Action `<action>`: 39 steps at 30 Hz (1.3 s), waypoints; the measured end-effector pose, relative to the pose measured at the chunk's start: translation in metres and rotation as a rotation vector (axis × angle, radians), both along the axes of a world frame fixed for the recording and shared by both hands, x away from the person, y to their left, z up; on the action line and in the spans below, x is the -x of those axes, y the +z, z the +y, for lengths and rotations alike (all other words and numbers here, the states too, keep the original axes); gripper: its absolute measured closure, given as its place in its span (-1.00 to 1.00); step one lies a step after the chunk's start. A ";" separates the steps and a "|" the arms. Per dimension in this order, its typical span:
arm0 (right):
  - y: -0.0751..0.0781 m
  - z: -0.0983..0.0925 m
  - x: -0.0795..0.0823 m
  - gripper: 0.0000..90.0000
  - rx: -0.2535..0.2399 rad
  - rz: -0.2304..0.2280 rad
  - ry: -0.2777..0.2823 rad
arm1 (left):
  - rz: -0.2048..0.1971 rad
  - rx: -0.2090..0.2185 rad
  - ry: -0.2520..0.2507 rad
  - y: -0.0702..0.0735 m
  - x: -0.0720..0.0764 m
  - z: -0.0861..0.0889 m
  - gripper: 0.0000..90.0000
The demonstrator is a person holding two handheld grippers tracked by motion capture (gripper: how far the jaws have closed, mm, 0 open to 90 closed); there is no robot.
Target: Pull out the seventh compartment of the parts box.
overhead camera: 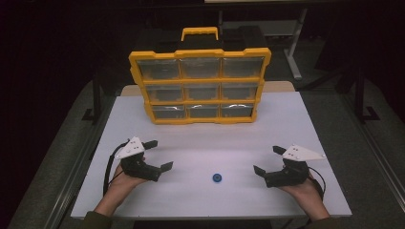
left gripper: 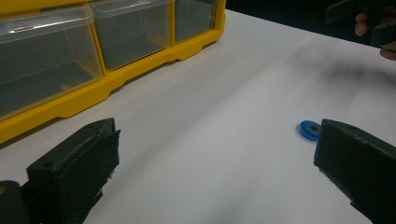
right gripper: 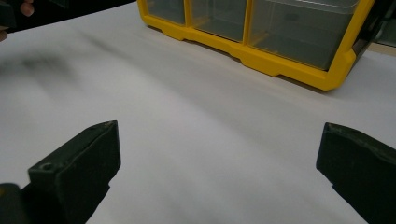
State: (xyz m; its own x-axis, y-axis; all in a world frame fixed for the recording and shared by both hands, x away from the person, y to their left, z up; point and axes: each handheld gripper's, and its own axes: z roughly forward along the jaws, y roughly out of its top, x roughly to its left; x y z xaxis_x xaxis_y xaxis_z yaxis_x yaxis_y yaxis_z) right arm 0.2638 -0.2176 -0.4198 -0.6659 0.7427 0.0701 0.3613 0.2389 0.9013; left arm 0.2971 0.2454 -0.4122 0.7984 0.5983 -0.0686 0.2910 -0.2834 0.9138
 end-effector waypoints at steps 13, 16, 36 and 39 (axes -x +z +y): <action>0.000 0.000 0.000 -1.00 -0.001 0.001 -0.001 | -0.005 0.006 -0.003 0.001 -0.007 -0.007 -1.00; 0.000 0.000 0.000 -1.00 -0.001 0.000 0.000 | -0.005 -0.003 -0.006 0.000 -0.008 -0.008 -1.00; 0.000 0.000 -0.001 -1.00 0.001 0.005 0.000 | -0.023 -0.009 -0.012 0.001 -0.016 -0.020 -1.00; 0.000 0.000 -0.001 -1.00 0.000 0.005 0.000 | -0.026 -0.005 -0.017 0.002 -0.017 -0.022 -1.00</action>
